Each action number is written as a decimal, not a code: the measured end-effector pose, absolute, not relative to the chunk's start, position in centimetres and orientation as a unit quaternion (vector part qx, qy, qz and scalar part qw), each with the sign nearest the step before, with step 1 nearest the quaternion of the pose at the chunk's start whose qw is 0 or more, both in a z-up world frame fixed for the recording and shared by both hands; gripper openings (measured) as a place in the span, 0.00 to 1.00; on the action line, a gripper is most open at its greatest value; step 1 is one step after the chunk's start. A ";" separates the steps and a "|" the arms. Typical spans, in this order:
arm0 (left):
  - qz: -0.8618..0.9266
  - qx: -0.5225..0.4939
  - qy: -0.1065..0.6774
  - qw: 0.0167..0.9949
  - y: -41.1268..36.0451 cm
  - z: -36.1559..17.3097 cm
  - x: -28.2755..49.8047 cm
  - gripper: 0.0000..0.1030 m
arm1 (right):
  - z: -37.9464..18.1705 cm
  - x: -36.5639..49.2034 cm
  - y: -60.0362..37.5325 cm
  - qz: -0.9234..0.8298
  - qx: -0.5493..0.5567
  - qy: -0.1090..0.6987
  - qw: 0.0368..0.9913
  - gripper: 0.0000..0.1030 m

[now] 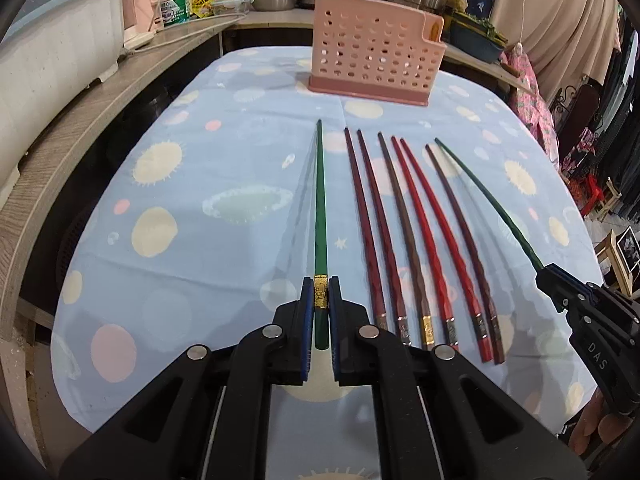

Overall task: Organize utensils
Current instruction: 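Close left gripper on one green chopstick while right gripper grasps the other, then lift both green chopsticks and carry them above the pink basket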

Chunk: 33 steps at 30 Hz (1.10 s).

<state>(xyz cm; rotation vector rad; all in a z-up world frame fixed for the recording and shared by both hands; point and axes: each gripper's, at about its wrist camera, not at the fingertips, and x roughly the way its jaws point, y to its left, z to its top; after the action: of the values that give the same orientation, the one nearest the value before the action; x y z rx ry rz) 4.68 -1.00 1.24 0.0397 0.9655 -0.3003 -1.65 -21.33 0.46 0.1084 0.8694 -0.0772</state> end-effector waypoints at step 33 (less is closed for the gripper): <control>-0.135 -0.009 0.314 0.940 -0.9 15.5 11.2 0.07 | 13.0 4.7 -24.9 -0.051 0.061 0.271 0.959 0.07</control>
<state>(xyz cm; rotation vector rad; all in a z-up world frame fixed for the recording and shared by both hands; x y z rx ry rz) 11.15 -0.93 15.51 -0.0177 0.6414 -0.2755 4.68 -24.93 13.03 0.1228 0.5500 -0.1027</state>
